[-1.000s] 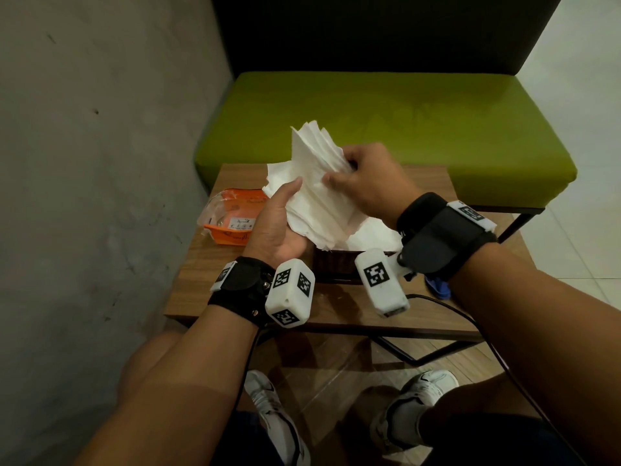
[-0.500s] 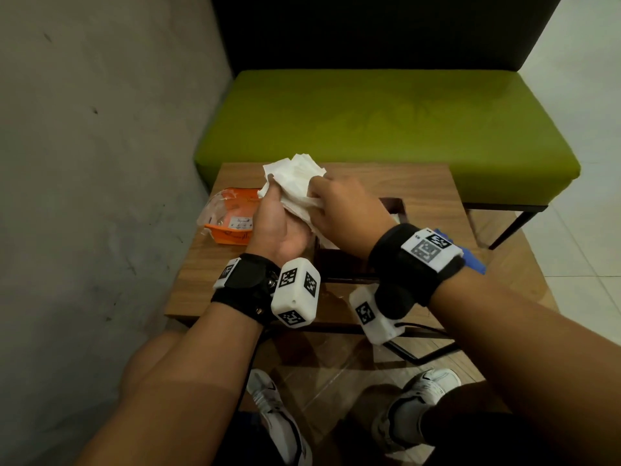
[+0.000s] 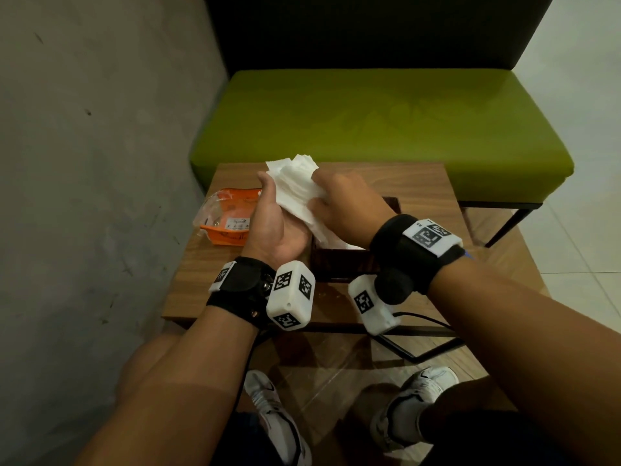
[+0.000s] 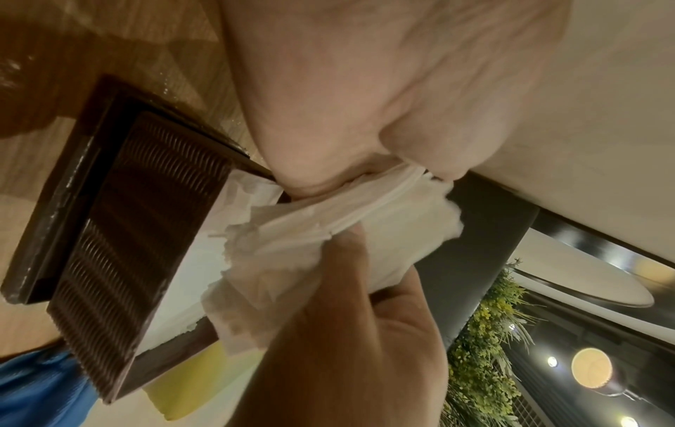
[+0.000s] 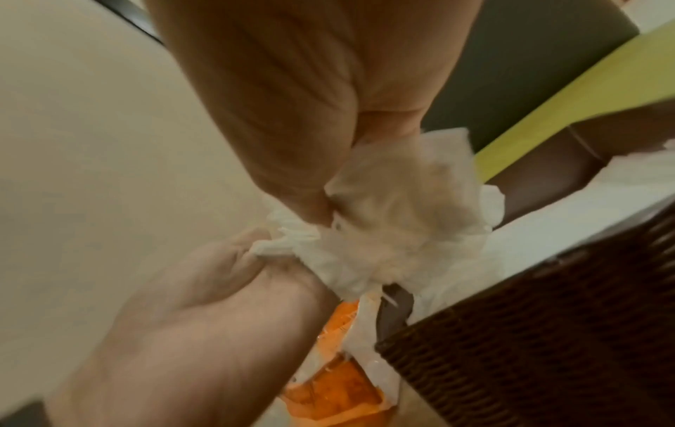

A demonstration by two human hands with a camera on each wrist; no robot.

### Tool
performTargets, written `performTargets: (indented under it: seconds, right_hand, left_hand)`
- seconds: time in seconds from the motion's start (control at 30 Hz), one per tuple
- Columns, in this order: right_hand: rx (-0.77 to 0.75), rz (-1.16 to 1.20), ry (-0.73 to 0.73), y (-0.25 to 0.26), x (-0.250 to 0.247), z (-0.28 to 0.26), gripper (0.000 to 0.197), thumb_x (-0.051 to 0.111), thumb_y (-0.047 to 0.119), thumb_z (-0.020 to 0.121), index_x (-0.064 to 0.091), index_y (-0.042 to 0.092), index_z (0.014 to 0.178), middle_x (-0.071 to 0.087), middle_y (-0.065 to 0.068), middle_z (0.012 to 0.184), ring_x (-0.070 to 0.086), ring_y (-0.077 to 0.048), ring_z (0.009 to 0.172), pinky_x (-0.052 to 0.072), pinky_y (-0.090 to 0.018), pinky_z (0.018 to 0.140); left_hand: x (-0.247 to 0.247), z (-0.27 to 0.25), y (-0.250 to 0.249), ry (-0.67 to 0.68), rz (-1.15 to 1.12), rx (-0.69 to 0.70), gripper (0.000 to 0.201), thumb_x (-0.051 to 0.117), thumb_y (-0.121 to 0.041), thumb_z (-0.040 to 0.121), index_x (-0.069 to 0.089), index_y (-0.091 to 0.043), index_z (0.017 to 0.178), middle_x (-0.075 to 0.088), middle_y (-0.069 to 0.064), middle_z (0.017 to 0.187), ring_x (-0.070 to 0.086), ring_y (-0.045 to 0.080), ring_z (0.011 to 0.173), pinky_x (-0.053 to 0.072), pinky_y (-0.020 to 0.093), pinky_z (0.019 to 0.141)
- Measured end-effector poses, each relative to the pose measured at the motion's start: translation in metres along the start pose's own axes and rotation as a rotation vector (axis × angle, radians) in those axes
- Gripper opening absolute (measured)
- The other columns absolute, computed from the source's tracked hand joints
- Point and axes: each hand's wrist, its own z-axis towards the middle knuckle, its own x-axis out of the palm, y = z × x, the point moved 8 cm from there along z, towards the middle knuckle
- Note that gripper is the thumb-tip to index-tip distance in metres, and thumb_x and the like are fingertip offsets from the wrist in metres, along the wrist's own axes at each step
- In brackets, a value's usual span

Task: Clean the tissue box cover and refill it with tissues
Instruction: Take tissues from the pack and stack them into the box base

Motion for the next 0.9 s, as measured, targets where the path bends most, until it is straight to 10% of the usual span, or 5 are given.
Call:
performTargets:
  seconds: [0.17,0.37,0.6,0.9]
  right_hand:
    - [0.147,0.178,-0.026,-0.018,-0.017,0.001,0.013,0.058,0.019,0.099,0.065,0.009,0.098,0.067,-0.005,0.084,0.061,-0.021,0.071,0.047,-0.032,0.061]
    - [0.196,0.312,-0.155,-0.031,-0.055,-0.002,0.022,0.061,0.02,0.1,0.07,0.008,0.116,0.074,-0.009,0.099,0.072,-0.028,0.086,0.062,-0.042,0.076]
    - [0.101,0.061,-0.339,-0.021,-0.074,0.003,0.013,0.056,0.019,0.097,0.06,0.008,0.094,0.051,0.001,0.074,0.038,-0.006,0.059,0.031,-0.021,0.051]
    - [0.054,-0.034,-0.205,-0.006,-0.042,-0.001,0.014,0.051,0.013,0.097,0.044,0.014,0.085,0.041,0.005,0.07,0.038,-0.013,0.059,0.022,-0.029,0.053]
  left_hand:
    - [-0.003,-0.005,0.0,0.008,0.017,-0.021,0.045,0.035,-0.039,0.115,0.061,-0.009,0.136,0.077,0.016,0.123,0.077,0.029,0.108,0.056,0.047,0.091]
    - [-0.009,-0.004,-0.001,-0.035,-0.028,-0.002,0.034,0.043,-0.025,0.113,0.06,-0.01,0.139,0.075,0.016,0.128,0.069,0.035,0.119,0.055,0.051,0.094]
    - [-0.01,-0.002,-0.002,-0.062,-0.03,0.015,0.042,0.041,-0.037,0.114,0.061,-0.01,0.138,0.078,0.015,0.122,0.072,0.032,0.113,0.057,0.048,0.088]
    - [-0.011,0.004,-0.004,-0.091,0.004,0.014,0.042,0.04,-0.034,0.114,0.06,-0.009,0.142,0.073,0.016,0.131,0.069,0.031,0.118,0.054,0.046,0.097]
